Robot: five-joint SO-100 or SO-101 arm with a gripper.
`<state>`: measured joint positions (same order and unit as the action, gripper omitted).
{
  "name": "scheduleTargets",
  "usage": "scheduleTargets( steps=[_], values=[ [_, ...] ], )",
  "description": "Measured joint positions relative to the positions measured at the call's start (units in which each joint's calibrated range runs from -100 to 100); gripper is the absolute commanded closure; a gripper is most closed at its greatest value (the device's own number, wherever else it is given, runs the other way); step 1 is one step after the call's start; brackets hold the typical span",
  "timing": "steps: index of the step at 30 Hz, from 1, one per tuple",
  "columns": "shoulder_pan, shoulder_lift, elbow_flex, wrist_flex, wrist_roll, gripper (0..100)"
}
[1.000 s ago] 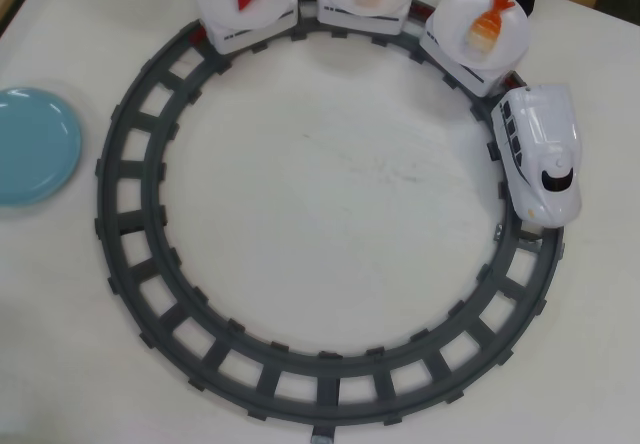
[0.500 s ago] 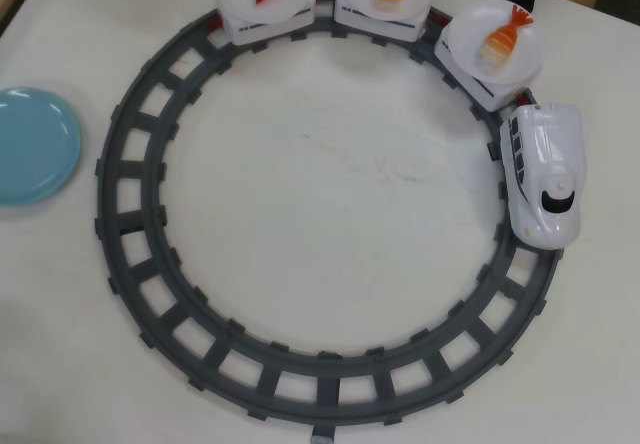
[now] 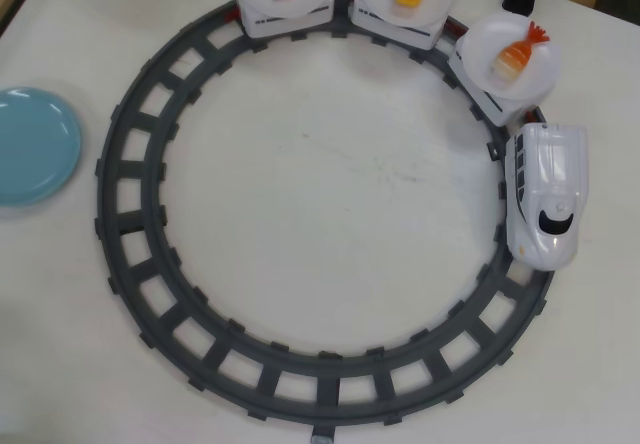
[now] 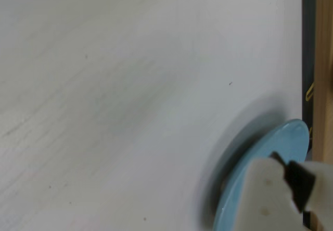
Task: Pick up the sushi from the Shinkansen and put it on the blue dish
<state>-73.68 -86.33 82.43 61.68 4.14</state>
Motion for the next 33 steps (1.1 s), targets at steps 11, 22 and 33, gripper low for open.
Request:
scheduleTargets(
  steps=[11,22,33],
  values=[
    [0.0,0.0,0.0,0.0,0.0,97],
    [6.4,0.4,0.0,0.0,1.1,97],
    [11.8,0.6,-1.2,2.1,4.1,97]
  ],
)
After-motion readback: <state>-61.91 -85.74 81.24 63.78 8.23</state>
